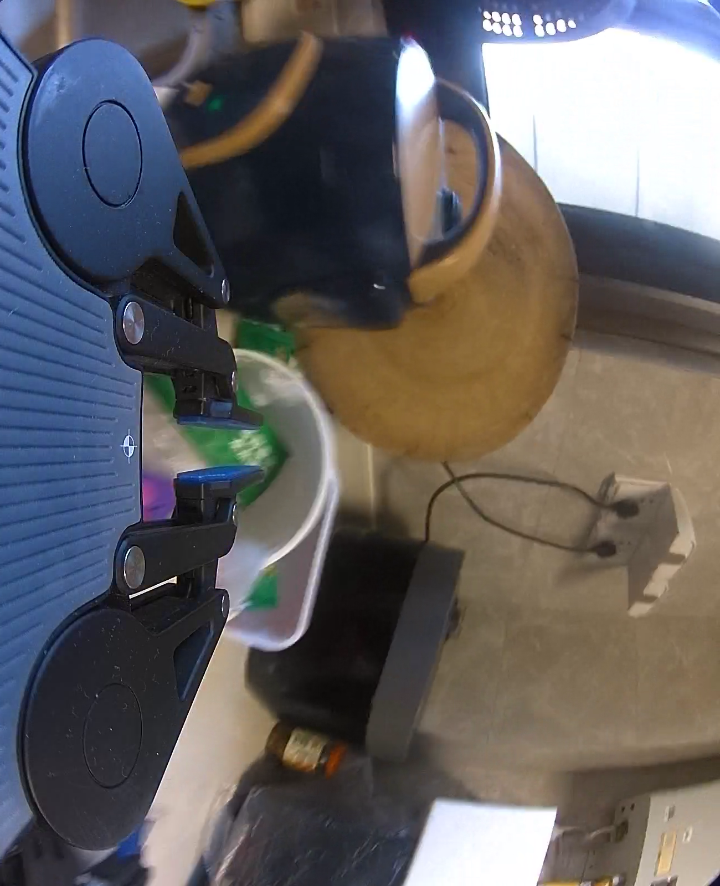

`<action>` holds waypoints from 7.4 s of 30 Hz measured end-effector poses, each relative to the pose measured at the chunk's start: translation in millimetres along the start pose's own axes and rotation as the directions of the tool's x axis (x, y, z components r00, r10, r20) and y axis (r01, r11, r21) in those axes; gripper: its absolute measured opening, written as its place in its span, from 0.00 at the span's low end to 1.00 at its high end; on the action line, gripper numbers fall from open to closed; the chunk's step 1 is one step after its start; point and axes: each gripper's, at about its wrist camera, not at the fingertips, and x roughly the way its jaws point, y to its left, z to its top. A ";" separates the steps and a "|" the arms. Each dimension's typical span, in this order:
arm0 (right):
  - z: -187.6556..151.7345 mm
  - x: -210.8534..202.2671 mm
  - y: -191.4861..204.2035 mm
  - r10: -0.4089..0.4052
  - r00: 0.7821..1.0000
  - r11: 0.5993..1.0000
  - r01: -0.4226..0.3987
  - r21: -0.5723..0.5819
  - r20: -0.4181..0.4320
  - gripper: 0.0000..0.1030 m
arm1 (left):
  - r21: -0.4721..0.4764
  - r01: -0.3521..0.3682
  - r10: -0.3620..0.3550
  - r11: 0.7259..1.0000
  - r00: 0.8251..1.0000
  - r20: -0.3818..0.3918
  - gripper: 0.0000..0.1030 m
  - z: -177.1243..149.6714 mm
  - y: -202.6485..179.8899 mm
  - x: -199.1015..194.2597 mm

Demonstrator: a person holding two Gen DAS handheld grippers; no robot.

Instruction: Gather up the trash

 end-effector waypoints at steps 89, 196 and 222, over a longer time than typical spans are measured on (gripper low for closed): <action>111.6 50.2 -55.6 -0.277 0.960 0.953 0.269 -0.140 -0.046 0.41 | 0.069 0.283 -0.261 0.957 0.939 -0.224 0.16 -28.3 -61.5 26.4; 78.2 39.4 -5.4 -0.072 0.996 0.987 0.078 -0.142 0.046 0.72 | -0.018 0.158 -0.158 0.987 0.953 -0.257 0.20 28.7 -13.2 161.0; 114.5 155.7 -39.0 0.269 0.957 0.933 -0.231 0.276 -0.106 0.91 | -0.621 0.266 -0.538 0.737 0.787 -0.301 0.09 7.5 20.8 268.8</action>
